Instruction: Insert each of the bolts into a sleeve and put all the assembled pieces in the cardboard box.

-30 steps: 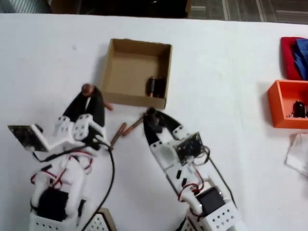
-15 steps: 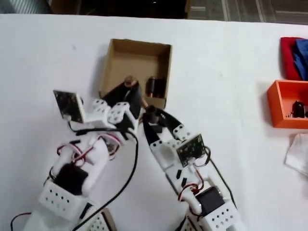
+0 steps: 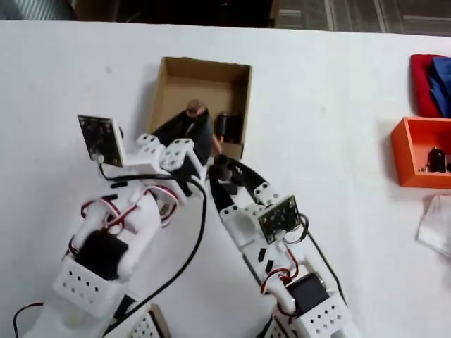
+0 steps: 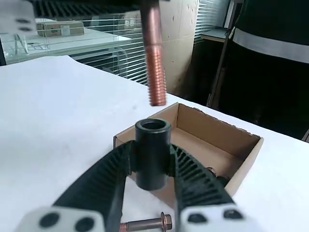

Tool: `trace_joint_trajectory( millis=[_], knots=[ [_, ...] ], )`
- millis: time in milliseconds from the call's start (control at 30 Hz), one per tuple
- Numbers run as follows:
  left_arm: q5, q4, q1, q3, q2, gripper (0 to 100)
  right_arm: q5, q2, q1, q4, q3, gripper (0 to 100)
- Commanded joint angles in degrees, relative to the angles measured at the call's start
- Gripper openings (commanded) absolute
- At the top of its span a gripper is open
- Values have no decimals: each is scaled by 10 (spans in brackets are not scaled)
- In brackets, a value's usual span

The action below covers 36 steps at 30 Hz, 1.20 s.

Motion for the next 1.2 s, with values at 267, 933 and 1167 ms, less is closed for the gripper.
trace_joint_trajectory(
  millis=[267, 933, 1167],
  knots=[
    [3, 45, 37, -38, 4, 27, -4, -6, -1, 1, 6, 23],
    [-138, 47, 62, 51, 4, 27, -4, -7, -1, 2, 6, 23],
    [-171, 127, 62, 33, 0, 112, -4, -7, -1, 2, 6, 23]
  ],
)
